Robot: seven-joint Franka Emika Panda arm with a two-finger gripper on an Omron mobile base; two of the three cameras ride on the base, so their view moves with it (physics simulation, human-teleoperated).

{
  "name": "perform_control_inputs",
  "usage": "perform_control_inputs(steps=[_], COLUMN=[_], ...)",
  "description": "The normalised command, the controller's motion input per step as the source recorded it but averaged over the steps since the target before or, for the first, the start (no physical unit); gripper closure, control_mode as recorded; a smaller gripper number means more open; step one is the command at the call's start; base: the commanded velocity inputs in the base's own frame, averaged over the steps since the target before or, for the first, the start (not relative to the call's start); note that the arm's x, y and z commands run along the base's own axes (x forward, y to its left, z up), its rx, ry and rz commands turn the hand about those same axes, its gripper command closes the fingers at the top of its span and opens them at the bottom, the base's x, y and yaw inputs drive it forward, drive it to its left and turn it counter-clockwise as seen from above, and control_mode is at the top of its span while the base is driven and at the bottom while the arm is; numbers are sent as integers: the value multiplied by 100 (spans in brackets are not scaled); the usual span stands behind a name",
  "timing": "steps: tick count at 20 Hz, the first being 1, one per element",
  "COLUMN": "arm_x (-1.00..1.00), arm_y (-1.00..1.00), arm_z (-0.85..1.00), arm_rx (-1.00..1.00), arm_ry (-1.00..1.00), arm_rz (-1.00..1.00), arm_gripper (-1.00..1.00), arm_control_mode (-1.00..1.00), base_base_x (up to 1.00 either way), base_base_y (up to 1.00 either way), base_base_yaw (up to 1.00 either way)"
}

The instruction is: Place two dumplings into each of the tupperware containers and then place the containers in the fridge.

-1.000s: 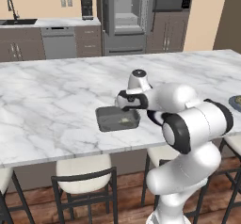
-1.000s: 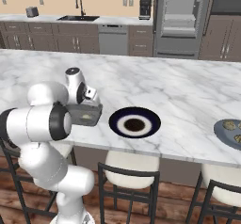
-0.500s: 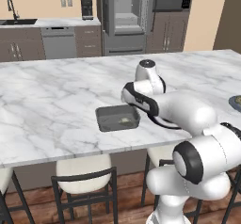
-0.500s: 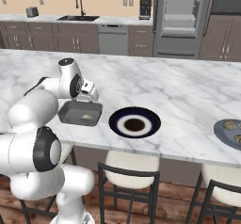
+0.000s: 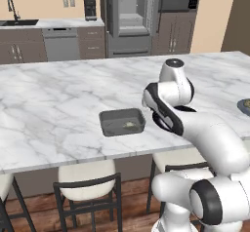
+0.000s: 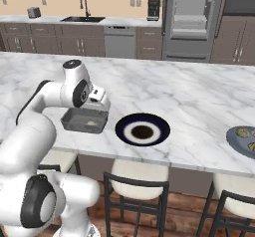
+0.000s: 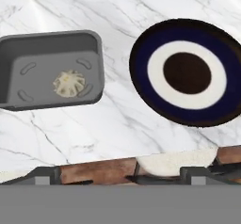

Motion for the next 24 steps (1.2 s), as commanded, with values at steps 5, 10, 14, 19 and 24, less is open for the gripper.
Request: perform_control_inputs(steps=[5,10,14,19,24], arm_x=[-86,-73,-18,-11,-13], arm_y=[-12,0,-13,-27,0], arm_z=[1,9,10,4,24], arm_rx=[1,-3,0,0,0], arm_ry=[0,3,0,0,0], arm_rz=[-1,0,0,0,0], arm_gripper=[-100,-100,-100,-100,-100], arm_control_mode=[-100,-100,-100,-100,-100], base_base_x=[0,0,0,0,0], base_base_y=[0,0,0,0,0], base_base_yaw=[0,0,0,0,0])
